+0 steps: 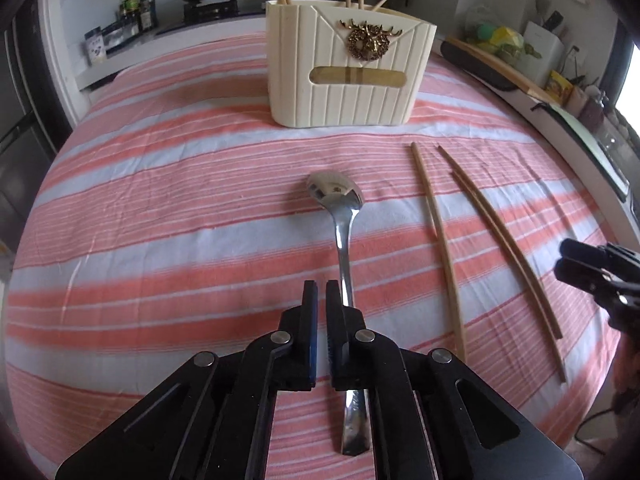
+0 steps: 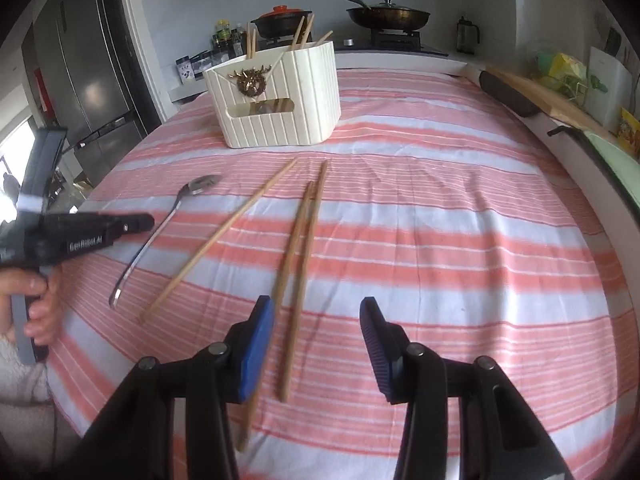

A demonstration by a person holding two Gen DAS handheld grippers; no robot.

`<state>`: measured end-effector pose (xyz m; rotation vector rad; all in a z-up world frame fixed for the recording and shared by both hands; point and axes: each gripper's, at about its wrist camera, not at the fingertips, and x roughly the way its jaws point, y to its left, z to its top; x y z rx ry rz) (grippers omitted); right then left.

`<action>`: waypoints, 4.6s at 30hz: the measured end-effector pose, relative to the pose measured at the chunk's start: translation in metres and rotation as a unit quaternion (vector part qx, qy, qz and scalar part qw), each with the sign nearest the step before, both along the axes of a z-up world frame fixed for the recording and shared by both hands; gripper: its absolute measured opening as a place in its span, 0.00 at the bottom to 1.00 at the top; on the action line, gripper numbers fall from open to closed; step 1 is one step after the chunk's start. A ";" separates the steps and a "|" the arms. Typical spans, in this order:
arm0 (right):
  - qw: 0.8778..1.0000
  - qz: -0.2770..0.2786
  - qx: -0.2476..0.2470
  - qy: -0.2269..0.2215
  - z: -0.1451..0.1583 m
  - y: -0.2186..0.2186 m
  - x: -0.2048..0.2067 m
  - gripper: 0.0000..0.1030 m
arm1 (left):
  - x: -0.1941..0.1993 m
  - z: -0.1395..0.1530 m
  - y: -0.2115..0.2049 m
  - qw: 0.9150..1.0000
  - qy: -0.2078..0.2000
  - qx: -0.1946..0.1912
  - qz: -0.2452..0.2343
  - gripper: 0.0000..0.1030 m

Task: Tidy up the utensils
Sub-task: 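Lift the metal spoon off the cloth with the left tool, then carry the spoon over the cream holder with the left tool while the right tool carries a chopstick, then open both tools, dropping the spoon and chopstick into the cream holder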

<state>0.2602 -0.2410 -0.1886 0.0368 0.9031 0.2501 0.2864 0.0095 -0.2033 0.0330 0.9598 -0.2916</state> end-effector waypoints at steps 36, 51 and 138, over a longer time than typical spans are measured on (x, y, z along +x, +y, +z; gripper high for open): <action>0.993 0.002 -0.106 0.048 -0.020 0.008 0.013 0.16 | -0.007 -0.014 0.048 0.998 0.023 0.035 0.055 0.69; 0.981 0.076 -0.139 0.113 -0.016 0.007 0.034 0.19 | 0.021 -0.020 0.054 0.995 0.054 0.079 0.028 0.91; 0.997 0.021 0.042 -0.063 0.140 0.042 0.260 0.35 | 0.179 0.145 -0.011 0.995 -0.080 -0.045 0.041 0.69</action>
